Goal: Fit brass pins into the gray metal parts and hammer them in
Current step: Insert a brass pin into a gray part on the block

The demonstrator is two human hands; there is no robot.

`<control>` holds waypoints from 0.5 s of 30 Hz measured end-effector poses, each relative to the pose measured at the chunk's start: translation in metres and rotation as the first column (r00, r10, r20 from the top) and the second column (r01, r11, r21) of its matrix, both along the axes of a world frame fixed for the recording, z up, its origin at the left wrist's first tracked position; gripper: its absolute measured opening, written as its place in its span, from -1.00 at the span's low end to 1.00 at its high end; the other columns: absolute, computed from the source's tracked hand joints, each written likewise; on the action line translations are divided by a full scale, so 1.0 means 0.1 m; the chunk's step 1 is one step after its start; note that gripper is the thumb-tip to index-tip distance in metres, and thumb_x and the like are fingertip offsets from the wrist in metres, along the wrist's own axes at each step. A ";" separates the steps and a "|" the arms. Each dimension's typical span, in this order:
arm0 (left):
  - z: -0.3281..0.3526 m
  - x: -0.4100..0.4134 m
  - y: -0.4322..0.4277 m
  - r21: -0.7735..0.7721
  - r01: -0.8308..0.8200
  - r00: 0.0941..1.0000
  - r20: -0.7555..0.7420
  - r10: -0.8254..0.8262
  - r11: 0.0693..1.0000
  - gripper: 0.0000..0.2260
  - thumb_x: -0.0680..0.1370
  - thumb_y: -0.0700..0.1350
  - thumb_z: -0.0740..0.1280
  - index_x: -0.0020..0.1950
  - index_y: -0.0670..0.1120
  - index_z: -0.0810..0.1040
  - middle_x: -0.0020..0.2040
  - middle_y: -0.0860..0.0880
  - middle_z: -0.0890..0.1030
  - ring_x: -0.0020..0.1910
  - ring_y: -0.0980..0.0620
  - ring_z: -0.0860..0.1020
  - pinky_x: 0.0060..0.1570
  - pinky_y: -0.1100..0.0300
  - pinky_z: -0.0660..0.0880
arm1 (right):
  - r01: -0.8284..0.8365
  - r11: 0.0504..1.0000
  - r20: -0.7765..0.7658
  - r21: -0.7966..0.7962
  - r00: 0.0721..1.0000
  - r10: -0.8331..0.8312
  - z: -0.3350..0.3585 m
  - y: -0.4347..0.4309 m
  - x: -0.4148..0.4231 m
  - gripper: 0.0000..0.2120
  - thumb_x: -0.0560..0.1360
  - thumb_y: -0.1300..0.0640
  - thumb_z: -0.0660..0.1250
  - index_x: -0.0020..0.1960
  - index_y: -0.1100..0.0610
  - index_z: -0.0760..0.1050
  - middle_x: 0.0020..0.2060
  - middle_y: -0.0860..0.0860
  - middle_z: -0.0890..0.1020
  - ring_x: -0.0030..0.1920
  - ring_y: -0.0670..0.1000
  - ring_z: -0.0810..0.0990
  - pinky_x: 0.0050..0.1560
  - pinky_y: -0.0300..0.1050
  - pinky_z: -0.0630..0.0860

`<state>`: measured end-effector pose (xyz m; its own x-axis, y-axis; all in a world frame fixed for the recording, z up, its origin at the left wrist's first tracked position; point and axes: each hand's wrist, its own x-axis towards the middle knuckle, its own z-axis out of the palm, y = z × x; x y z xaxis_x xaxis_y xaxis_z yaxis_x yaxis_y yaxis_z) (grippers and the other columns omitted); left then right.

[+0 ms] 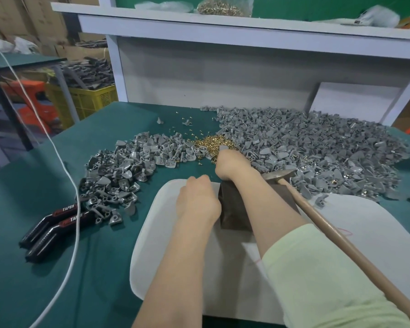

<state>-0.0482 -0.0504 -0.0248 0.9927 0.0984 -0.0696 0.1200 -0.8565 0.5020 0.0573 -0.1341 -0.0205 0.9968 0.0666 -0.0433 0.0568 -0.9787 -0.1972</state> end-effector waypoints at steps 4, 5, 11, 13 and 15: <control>-0.01 0.01 -0.01 -0.006 -0.019 1.000 0.016 0.019 1.000 -0.79 0.51 -0.26 0.26 0.14 -0.18 0.45 0.20 -0.17 0.37 0.08 -0.19 0.48 -0.08 0.12 0.35 | -0.005 0.944 0.116 0.331 0.993 -0.035 0.15 -0.05 -0.08 -0.90 0.49 0.23 0.24 -0.14 0.23 0.51 -0.20 0.20 0.61 -0.16 0.13 0.58 -0.17 -0.06 0.51; 0.00 0.00 0.00 -0.001 -0.039 0.999 0.009 0.039 0.999 -0.84 0.50 -0.26 0.27 0.07 -0.19 0.47 0.18 -0.18 0.39 0.02 -0.19 0.49 -0.10 0.13 0.35 | -0.021 0.913 0.135 0.407 0.990 -0.038 0.20 -0.07 -0.12 -0.90 0.49 0.23 0.25 -0.15 0.22 0.53 -0.17 0.20 0.63 -0.20 0.09 0.58 -0.15 -0.04 0.53; 0.06 0.01 -0.01 -0.186 -0.016 0.978 0.201 0.054 0.982 -0.87 0.49 -0.30 0.24 -0.06 -0.15 0.56 0.07 -0.17 0.57 0.02 -0.15 0.53 -0.05 0.12 0.41 | -0.053 0.737 0.119 0.674 0.992 -0.038 0.34 -0.26 -0.45 -0.78 0.53 0.26 0.25 -0.18 -0.01 0.54 -0.23 -0.07 0.56 -0.27 -0.03 0.53 -0.23 -0.12 0.52; 0.11 0.00 -0.08 -0.316 0.057 0.951 0.305 0.044 0.947 -0.85 0.52 -0.25 0.25 -0.12 -0.02 0.55 0.03 -0.10 0.58 -0.03 -0.08 0.52 -0.06 0.17 0.40 | -0.049 0.695 0.109 0.717 0.993 -0.042 0.39 -0.39 -0.58 -0.71 0.53 0.30 0.23 -0.22 -0.03 0.55 -0.29 -0.03 0.57 -0.30 -0.04 0.50 -0.22 -0.10 0.50; 0.13 0.01 -0.12 -0.358 0.090 0.928 0.369 0.053 0.930 -0.87 0.54 -0.18 0.29 -0.13 0.05 0.52 0.02 -0.06 0.57 -0.06 -0.03 0.52 -0.10 0.18 0.38 | -0.037 0.669 0.092 0.742 0.995 -0.047 0.42 -0.55 -0.70 -0.72 0.54 0.32 0.22 -0.20 0.01 0.56 -0.33 -0.02 0.57 -0.36 -0.08 0.49 -0.29 -0.17 0.46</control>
